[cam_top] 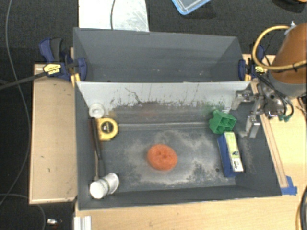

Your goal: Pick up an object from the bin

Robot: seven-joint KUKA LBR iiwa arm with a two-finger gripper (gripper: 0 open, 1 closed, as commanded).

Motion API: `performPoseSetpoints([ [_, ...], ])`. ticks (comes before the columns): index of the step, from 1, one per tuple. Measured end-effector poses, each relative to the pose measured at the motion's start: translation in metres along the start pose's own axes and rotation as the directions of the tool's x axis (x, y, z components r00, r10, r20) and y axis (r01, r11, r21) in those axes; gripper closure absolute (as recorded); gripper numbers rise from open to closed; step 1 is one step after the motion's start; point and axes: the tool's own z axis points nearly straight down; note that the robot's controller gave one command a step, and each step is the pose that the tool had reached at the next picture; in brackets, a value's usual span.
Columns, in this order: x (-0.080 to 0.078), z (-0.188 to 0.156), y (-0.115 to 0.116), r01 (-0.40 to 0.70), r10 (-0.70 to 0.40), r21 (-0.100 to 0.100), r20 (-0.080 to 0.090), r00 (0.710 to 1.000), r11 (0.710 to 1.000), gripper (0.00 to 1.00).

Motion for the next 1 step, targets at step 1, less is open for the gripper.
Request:
performPoseSetpoints([
  [1, -0.0017, -0.0041, 0.0004, 0.003, -0.003, 0.002, 0.008, 1.000, 1.000, 0.00],
])
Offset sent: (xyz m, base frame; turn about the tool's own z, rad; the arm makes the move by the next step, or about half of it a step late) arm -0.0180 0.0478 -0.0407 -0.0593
